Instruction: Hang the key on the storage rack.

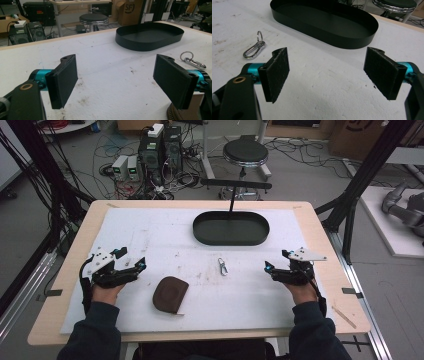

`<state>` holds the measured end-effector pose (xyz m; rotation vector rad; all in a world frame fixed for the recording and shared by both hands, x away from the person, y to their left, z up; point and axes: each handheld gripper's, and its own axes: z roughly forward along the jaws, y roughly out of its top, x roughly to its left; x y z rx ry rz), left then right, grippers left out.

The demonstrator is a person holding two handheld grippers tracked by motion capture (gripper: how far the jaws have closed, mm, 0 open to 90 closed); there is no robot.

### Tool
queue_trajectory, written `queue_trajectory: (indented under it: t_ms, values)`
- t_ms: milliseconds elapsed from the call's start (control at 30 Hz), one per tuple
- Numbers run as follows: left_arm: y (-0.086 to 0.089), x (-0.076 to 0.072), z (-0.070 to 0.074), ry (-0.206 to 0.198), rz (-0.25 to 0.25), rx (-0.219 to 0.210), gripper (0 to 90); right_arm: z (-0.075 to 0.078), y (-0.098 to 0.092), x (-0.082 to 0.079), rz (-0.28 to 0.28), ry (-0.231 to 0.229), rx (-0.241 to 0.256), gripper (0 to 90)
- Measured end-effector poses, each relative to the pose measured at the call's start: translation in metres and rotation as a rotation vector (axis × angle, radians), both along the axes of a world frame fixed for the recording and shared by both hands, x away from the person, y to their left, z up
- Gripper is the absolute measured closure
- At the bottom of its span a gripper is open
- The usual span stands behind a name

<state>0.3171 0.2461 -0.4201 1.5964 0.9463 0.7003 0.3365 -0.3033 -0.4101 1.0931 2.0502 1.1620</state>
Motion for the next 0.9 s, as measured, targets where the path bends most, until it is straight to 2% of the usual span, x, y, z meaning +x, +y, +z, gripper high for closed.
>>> queue_trajectory:
  t_ms: [267,367,500,700,767,833,900]
  values:
    - [-0.001,0.005,-0.002,0.010,0.007,-0.001,19.9,-0.004,-0.003,0.001,0.001,0.014,0.006,21.0]
    - [-0.001,0.005,-0.001,0.009,0.006,0.003,20.0,-0.003,-0.003,-0.001,0.011,0.016,0.014,25.3]
    - [-0.002,0.004,-0.001,0.006,-0.001,-0.002,20.1,-0.002,0.000,-0.003,0.023,0.014,0.011,25.3]
    - [-0.004,0.000,0.000,0.003,-0.012,0.005,20.3,0.001,0.018,-0.004,0.062,0.015,0.010,24.6]
    - [-0.002,-0.002,0.000,0.004,-0.010,0.004,20.3,0.002,0.026,-0.002,0.074,0.051,0.012,21.8]
    - [-0.001,-0.003,0.000,0.002,-0.008,0.001,20.3,0.002,0.031,-0.001,0.085,0.063,0.003,21.2]
    - [0.001,-0.004,0.000,0.003,-0.001,-0.005,20.3,0.000,0.046,0.001,0.123,0.084,-0.024,20.2]
